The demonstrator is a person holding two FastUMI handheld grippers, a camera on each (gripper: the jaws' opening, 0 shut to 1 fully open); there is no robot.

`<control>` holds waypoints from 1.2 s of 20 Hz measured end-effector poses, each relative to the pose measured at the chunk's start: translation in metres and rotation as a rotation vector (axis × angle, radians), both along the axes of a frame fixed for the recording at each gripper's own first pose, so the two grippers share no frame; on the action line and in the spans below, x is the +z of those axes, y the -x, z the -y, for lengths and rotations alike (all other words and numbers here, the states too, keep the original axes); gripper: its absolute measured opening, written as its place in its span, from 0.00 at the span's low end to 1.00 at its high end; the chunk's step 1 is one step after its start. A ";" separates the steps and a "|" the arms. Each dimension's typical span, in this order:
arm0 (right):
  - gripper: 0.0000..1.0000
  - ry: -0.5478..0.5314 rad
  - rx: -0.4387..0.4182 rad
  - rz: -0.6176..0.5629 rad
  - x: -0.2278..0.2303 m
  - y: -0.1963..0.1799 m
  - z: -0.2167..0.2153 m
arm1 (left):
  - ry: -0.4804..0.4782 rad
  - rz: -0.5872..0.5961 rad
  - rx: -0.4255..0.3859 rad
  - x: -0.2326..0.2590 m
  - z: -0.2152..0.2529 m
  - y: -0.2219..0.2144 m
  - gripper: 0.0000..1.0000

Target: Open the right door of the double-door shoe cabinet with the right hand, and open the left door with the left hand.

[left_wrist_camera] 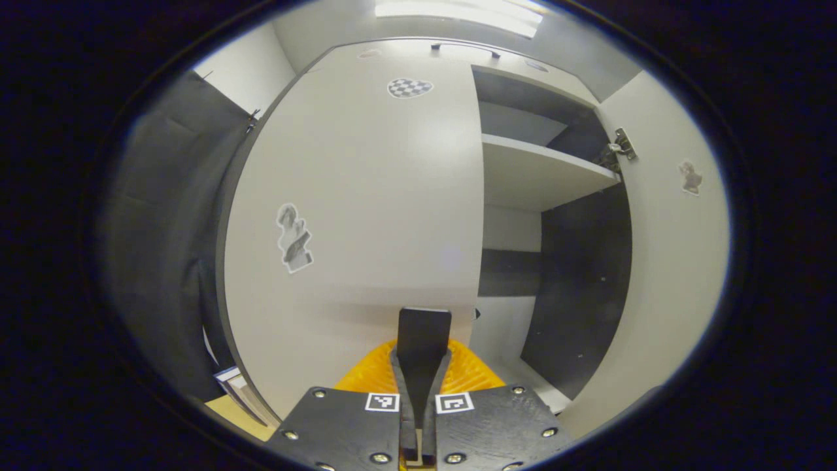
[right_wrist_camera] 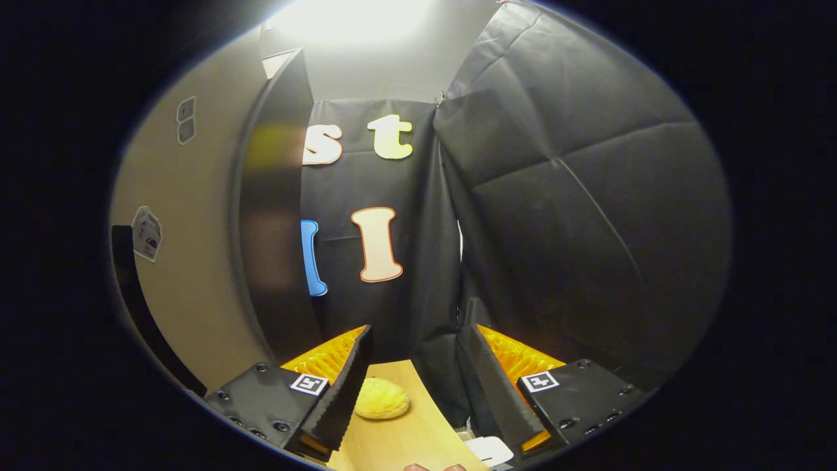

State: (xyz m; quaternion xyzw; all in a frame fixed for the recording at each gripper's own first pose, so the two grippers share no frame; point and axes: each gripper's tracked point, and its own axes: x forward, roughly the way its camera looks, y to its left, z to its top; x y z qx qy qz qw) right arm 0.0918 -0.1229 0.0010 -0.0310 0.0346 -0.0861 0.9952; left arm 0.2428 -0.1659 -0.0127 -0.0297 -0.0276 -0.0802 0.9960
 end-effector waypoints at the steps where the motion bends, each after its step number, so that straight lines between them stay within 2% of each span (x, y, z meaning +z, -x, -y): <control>1: 0.92 -0.007 0.001 0.001 0.002 0.005 -0.003 | 0.012 -0.004 -0.006 0.001 -0.001 0.003 0.05; 7: 0.92 -0.053 0.007 -0.009 0.007 0.033 -0.027 | 0.026 -0.005 -0.068 0.002 -0.016 0.038 0.05; 14: 0.92 -0.018 -0.019 0.016 0.021 0.076 -0.052 | 0.018 -0.002 -0.139 -0.001 -0.039 0.076 0.05; 24: 0.92 0.014 -0.059 -0.019 0.001 0.153 -0.094 | 0.020 0.028 -0.268 -0.001 -0.066 0.105 0.05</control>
